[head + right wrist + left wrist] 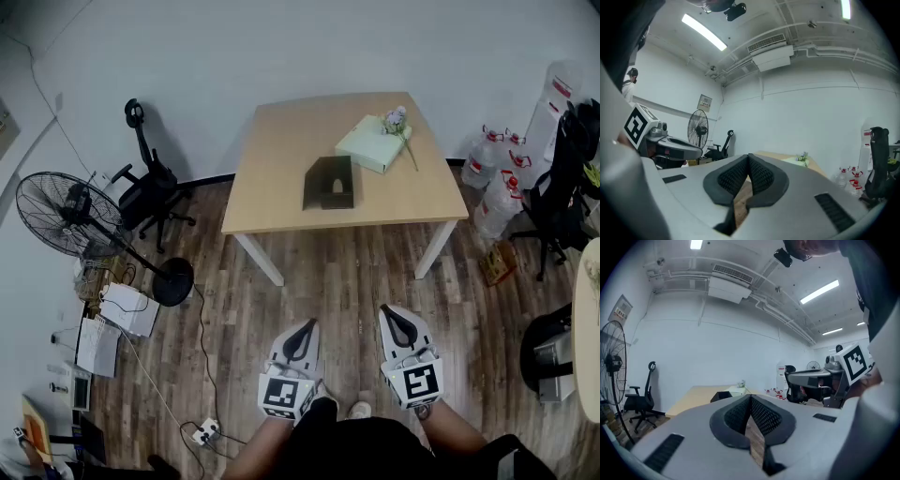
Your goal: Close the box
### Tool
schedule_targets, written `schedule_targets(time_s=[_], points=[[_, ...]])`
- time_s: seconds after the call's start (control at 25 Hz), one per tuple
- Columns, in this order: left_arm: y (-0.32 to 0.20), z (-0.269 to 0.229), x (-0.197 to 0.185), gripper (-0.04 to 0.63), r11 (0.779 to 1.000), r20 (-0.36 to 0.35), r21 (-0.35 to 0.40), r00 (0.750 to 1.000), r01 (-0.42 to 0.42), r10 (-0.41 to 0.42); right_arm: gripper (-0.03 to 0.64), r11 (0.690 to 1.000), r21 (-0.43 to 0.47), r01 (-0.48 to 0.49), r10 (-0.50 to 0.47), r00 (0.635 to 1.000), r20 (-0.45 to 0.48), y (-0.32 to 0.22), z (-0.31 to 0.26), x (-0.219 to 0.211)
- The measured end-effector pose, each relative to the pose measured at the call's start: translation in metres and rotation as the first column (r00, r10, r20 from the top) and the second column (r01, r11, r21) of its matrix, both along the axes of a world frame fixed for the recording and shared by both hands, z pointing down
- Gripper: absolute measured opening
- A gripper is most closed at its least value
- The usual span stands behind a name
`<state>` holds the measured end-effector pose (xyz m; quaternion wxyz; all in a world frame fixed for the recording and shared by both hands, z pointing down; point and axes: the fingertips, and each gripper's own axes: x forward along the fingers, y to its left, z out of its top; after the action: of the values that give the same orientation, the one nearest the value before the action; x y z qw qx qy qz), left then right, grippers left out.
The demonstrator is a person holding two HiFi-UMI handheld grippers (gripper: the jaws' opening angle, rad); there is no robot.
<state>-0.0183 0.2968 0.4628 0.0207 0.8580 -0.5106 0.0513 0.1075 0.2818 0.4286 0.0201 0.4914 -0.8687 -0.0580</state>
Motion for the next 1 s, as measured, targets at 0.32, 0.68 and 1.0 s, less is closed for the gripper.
schedule_targets(time_s=[0.32, 0.68, 1.0], points=[[-0.002, 0.002, -0.003, 0.011, 1.0, 0.004, 0.001, 1.0, 0.011, -0.011, 0.012, 1.0, -0.006, 0.002, -0.002, 1.0, 0.018, 0.0, -0.001, -0.006], [-0.017, -0.016, 0.0, 0.214, 0.991, -0.047, 0.11, 0.996, -0.071, 0.077, 0.012, 1.0, -0.009, -0.009, 0.009, 0.998, 0.06, -0.021, 0.0, -0.006], [-0.065, -0.018, -0.034, 0.376, 0.995, -0.04, 0.098, 0.999, -0.032, 0.036, 0.012, 1.0, -0.01, -0.019, 0.019, 1.0, 0.006, -0.058, -0.004, -0.03]])
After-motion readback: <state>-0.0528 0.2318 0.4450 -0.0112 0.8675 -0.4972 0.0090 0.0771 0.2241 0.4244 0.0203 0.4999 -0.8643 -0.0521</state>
